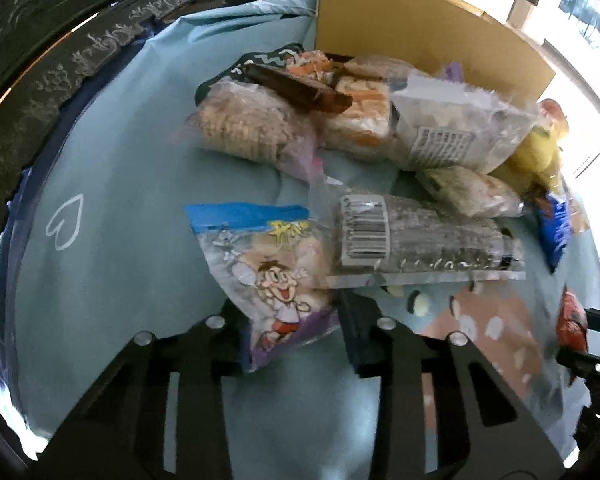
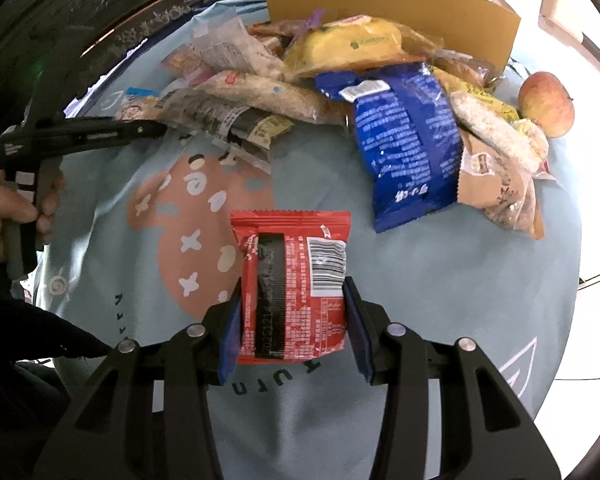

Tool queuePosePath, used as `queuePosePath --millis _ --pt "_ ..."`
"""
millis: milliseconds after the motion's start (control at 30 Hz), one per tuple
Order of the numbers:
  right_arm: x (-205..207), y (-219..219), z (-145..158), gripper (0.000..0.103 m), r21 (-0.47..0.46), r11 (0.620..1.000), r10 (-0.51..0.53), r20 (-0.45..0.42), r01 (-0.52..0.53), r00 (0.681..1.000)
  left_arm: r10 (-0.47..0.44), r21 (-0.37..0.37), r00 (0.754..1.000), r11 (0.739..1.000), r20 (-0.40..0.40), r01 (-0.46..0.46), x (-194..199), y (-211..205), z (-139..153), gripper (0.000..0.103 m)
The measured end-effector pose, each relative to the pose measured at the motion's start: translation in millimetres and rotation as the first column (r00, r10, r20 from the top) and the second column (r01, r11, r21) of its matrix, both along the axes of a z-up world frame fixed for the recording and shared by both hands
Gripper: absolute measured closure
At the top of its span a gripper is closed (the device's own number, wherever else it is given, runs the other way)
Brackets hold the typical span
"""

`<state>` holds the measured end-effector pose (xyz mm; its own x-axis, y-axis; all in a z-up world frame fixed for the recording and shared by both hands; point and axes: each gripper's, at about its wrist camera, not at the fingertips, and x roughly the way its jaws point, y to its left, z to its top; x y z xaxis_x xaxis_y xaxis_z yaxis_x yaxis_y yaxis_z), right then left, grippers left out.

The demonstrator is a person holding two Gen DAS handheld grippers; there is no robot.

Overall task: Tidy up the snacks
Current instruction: 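Lift the red chocolate bar with the right gripper while the left gripper lifts the clear snack pack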

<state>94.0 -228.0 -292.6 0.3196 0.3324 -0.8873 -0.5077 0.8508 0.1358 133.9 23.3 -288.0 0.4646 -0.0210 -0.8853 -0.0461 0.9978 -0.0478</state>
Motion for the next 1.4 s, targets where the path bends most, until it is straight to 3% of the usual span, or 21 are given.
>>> queuePosePath --millis 67,133,167,467,800,1100,1400 --pt "0 0 2 0.057 0.008 1.0 0.004 0.008 -0.004 1.0 -0.003 -0.01 1.0 1.0 0.013 0.003 -4 1 6 0.073" --pt "0 0 2 0.057 0.013 1.0 0.006 0.006 -0.006 1.0 -0.005 -0.021 1.0 1.0 0.01 0.005 -11 4 10 0.086" --pt "1 0 1 0.057 0.016 1.0 0.008 -0.002 -0.008 1.0 -0.003 -0.028 1.0 1.0 0.006 0.003 -13 6 11 0.087" --pt "6 6 -1 0.057 0.015 0.999 0.047 -0.026 -0.047 0.999 0.004 -0.03 1.0 1.0 0.008 -0.004 -28 10 11 0.089" --pt "10 -4 12 0.057 0.045 0.998 0.05 0.005 -0.05 0.999 0.015 -0.054 0.999 0.998 0.05 -0.013 -33 3 32 0.089" --pt "12 -18 60 0.057 0.117 0.993 -0.006 0.1 -0.006 0.995 -0.068 -0.077 0.982 0.994 0.177 0.082 -35 -21 92 0.089" --pt "18 -27 122 0.057 0.145 0.982 -0.147 0.211 0.118 0.966 -0.167 -0.119 0.936 0.97 0.31 0.213 -7 -33 152 0.089"
